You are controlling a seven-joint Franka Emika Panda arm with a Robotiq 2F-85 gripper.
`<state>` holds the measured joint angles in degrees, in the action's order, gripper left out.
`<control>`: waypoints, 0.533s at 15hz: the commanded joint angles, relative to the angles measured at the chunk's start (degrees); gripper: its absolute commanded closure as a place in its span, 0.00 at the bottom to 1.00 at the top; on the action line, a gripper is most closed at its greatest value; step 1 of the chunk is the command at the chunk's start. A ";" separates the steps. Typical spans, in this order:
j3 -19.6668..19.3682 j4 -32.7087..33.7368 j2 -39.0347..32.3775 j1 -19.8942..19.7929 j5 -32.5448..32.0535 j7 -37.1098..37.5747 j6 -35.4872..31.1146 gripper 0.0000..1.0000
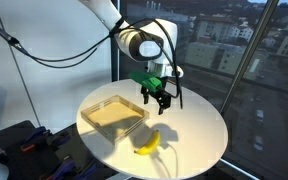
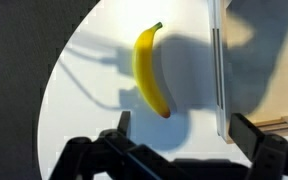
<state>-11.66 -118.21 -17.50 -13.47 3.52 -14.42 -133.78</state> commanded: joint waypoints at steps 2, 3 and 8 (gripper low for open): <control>1.00 2.20 -2.67 -1.24 0.76 0.65 -1.62 0.00; 1.04 2.34 -3.09 -1.31 0.76 0.66 -2.03 0.00; 1.14 3.40 -5.41 -1.82 0.59 0.65 -3.85 0.00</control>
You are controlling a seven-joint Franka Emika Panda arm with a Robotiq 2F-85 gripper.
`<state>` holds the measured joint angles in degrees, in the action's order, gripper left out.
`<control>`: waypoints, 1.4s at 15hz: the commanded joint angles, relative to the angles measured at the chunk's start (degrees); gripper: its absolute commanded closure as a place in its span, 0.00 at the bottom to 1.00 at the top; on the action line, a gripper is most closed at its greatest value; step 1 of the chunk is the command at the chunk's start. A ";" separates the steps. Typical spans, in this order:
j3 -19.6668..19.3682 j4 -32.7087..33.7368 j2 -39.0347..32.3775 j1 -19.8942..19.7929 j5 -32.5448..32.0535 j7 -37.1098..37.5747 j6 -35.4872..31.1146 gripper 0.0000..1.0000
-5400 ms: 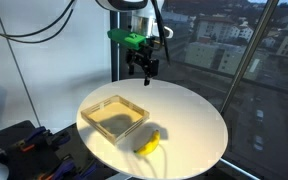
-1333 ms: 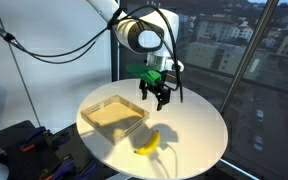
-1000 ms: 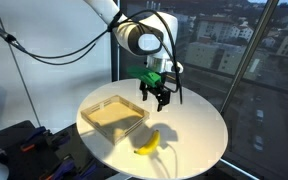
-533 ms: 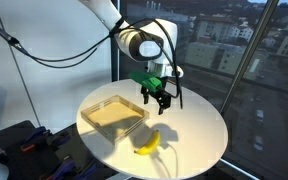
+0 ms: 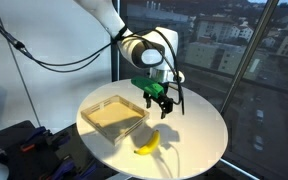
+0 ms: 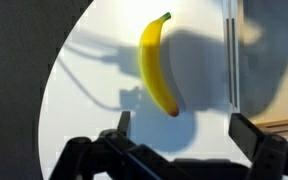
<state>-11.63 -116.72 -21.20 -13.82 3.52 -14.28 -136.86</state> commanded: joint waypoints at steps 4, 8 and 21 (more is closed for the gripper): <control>1.34 2.51 -3.34 -1.98 0.59 0.56 -1.73 0.00; 1.87 3.29 -4.92 -2.60 0.71 0.38 -1.64 0.00; 2.82 5.56 -10.05 -3.49 0.34 0.08 -2.37 0.00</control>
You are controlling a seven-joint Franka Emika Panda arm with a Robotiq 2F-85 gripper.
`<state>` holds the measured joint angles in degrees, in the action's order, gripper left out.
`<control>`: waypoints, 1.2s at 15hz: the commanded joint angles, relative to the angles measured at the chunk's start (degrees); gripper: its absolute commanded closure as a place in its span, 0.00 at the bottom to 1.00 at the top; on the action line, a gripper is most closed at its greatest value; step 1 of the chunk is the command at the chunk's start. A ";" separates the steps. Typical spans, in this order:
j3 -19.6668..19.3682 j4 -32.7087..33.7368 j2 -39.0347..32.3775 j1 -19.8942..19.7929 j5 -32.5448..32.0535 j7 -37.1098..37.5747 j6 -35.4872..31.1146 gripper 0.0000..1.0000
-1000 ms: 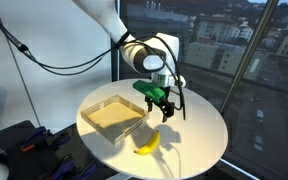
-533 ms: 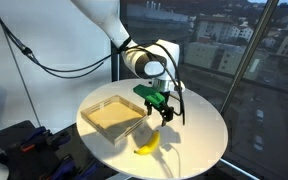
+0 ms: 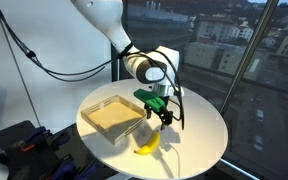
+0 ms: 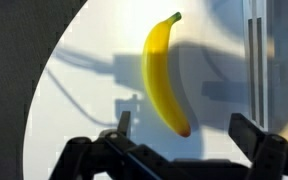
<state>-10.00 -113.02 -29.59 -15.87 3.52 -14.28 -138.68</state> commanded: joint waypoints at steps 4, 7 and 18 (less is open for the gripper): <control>1.48 2.52 -3.26 -1.80 0.30 0.10 -1.12 0.00; 1.61 2.79 -4.30 -2.02 0.16 0.17 -1.67 0.00; 3.25 3.04 -6.41 -3.82 0.02 -3.47 -3.06 0.00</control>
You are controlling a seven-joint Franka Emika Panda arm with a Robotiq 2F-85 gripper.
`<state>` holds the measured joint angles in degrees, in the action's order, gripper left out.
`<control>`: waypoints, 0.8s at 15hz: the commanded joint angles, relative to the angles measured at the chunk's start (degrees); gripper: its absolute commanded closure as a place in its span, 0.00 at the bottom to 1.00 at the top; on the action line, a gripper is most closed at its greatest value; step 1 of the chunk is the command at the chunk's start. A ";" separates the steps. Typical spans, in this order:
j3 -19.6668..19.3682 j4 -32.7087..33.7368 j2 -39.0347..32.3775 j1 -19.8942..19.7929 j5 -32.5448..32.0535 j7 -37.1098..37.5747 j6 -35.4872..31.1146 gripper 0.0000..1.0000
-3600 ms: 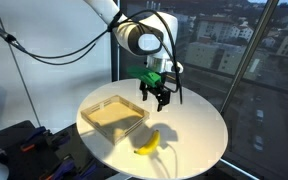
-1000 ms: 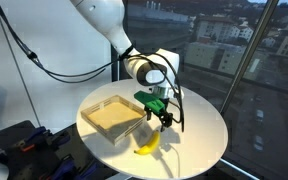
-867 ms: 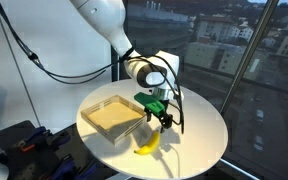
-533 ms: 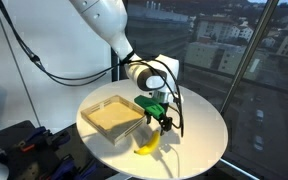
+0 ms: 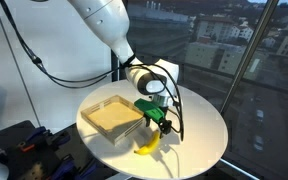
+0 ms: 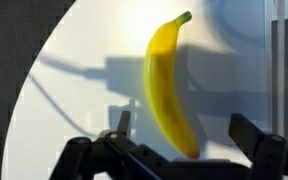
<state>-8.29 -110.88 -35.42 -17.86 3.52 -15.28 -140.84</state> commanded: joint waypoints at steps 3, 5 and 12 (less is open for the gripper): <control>1.99 0.80 -0.86 -2.41 -0.47 -4.59 -1.87 0.00; 2.19 0.75 -0.96 -2.71 -0.84 -6.16 -2.64 0.00; 2.40 -0.28 -0.57 -3.23 -2.71 -10.58 -5.29 0.00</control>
<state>-6.99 -110.93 -36.22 -19.61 2.28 -23.90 -144.92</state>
